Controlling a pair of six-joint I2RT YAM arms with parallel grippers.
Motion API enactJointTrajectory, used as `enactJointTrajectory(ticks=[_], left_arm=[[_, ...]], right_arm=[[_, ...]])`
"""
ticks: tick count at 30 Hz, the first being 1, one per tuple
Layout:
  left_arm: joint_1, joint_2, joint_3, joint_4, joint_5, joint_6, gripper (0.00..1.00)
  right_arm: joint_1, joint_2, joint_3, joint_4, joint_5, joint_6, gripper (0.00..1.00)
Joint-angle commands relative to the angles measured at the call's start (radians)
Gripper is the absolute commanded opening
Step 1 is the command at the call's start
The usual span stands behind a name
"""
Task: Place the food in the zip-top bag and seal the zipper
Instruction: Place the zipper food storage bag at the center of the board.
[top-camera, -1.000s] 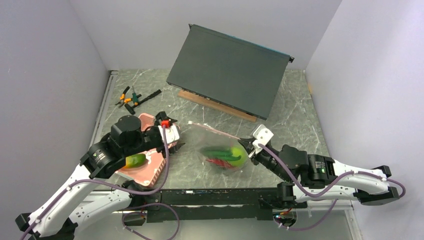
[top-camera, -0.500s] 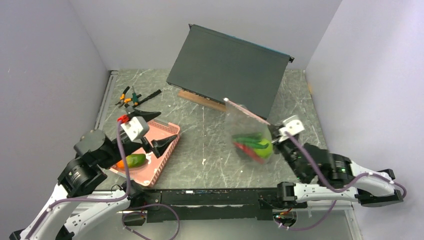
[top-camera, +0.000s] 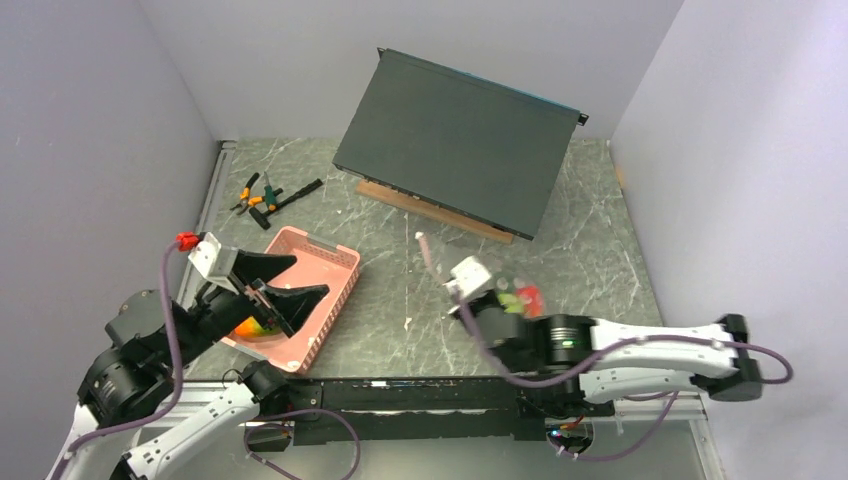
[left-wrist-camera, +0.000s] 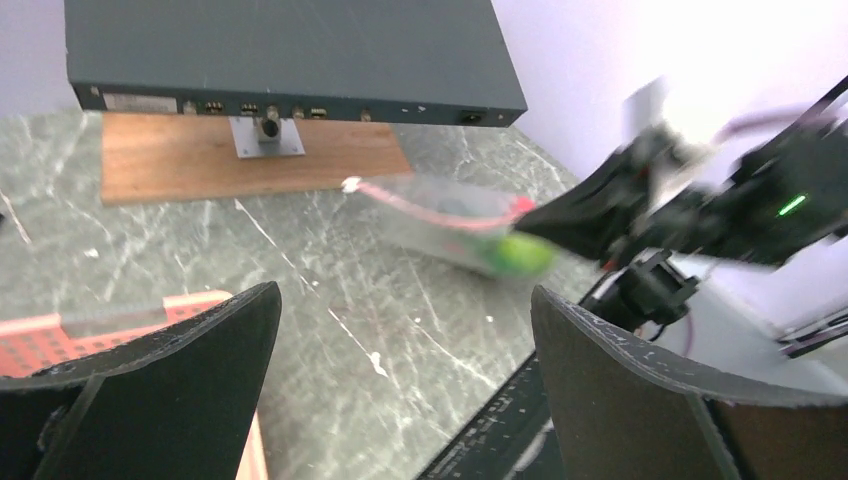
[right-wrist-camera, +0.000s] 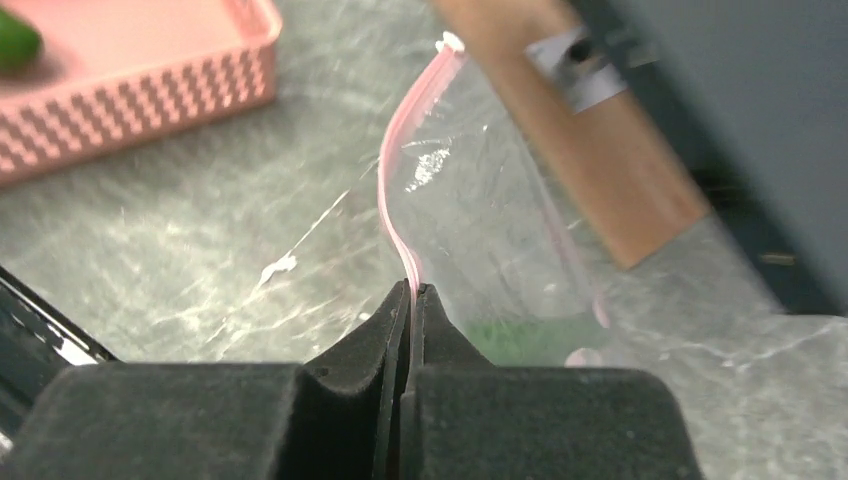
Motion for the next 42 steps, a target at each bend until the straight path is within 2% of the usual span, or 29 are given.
enactJointTrajectory(ticks=[1, 7, 14, 22, 29, 33, 38, 42], left_arm=[[0.002, -0.027, 0.074, -0.14, -0.033, -0.189, 1.0], [0.002, -0.092, 0.069, -0.178, -0.032, -0.246, 1.0], [0.003, -0.171, 0.006, -0.176, -0.072, -0.269, 1.0], [0.002, -0.186, -0.002, -0.197, -0.077, -0.276, 1.0], [0.003, -0.2, -0.022, -0.204, -0.075, -0.287, 1.0], [0.003, -0.212, -0.02, -0.216, -0.082, -0.298, 1.0], [0.003, -0.223, -0.007, -0.257, -0.133, -0.304, 1.0], [0.002, -0.248, -0.005, -0.26, -0.164, -0.312, 1.0]], right_arm=[[0.004, 0.221, -0.051, 0.274, -0.046, 0.196, 0.0], [0.003, 0.435, -0.078, 0.496, -0.174, 0.223, 0.0], [0.001, 0.627, -0.027, 0.502, -0.188, 0.248, 0.0], [0.0, 0.773, -0.013, 0.547, -0.222, 0.264, 0.02], [0.0, 0.913, 0.033, 0.547, -0.269, 0.266, 0.15], [0.001, 0.934, 0.063, 0.52, -0.28, 0.258, 0.26], [0.001, 0.876, 0.065, 0.501, -0.292, 0.237, 0.51], [0.001, 0.785, 0.075, 0.475, -0.316, 0.199, 0.64]])
